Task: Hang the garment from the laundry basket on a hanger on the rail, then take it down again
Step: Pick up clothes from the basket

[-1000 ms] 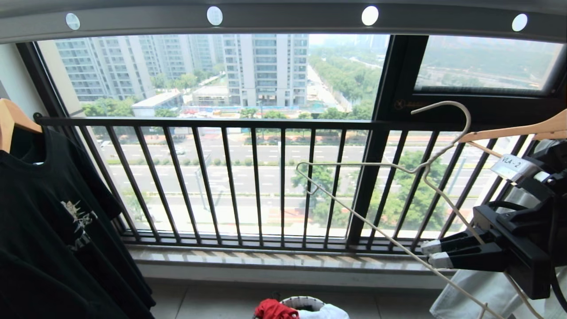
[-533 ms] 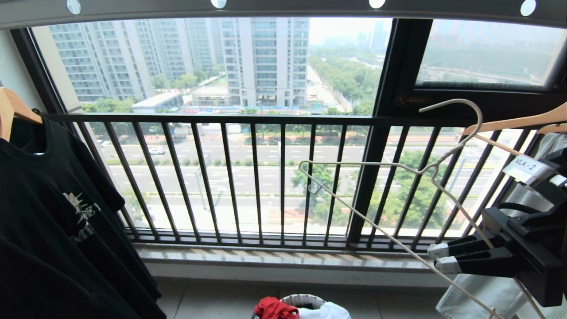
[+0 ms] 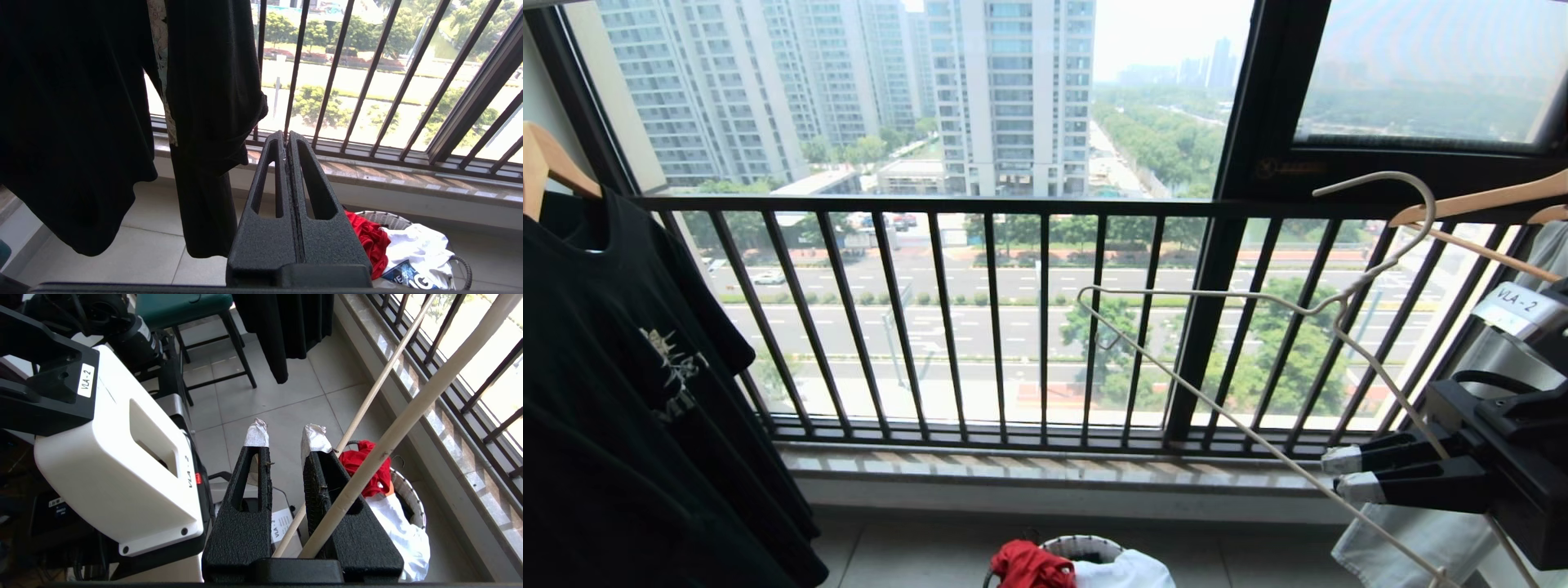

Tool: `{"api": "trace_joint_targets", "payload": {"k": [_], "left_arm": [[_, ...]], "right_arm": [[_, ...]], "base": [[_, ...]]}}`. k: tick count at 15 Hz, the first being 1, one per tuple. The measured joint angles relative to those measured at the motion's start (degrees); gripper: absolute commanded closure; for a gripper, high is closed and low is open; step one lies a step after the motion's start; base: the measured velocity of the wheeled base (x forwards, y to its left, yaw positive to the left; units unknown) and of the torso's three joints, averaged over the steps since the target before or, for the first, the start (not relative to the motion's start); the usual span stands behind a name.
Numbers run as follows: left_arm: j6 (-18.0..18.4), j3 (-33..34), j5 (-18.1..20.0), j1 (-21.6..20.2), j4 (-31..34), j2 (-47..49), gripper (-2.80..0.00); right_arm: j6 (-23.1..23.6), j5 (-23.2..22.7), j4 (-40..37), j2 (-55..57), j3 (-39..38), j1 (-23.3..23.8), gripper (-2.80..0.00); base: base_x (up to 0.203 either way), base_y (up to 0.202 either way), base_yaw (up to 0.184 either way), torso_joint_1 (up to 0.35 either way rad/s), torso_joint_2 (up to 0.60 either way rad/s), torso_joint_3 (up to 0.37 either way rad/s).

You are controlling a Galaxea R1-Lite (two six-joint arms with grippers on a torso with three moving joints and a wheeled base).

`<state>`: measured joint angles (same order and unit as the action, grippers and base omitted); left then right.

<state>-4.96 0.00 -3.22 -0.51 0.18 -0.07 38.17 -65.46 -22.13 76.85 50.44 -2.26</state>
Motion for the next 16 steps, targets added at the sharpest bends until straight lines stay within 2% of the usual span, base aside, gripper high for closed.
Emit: {"api": "trace_joint_targets", "payload": {"k": [11,16], "left_arm": [[0.0,0.0,0.0,0.0,0.0,0.0,0.00],[0.0,0.0,0.0,0.0,0.0,0.0,0.00]], "right_arm": [[0.1,0.0,-0.1,-0.4,-0.2,0.0,0.00],[0.2,0.0,0.0,-0.7,-0.8,0.0,0.00]], "base": [[0.000,0.000,0.000,-0.153,0.34,0.183],[0.000,0.000,0.000,-0.229,0.53,0.294]]}}
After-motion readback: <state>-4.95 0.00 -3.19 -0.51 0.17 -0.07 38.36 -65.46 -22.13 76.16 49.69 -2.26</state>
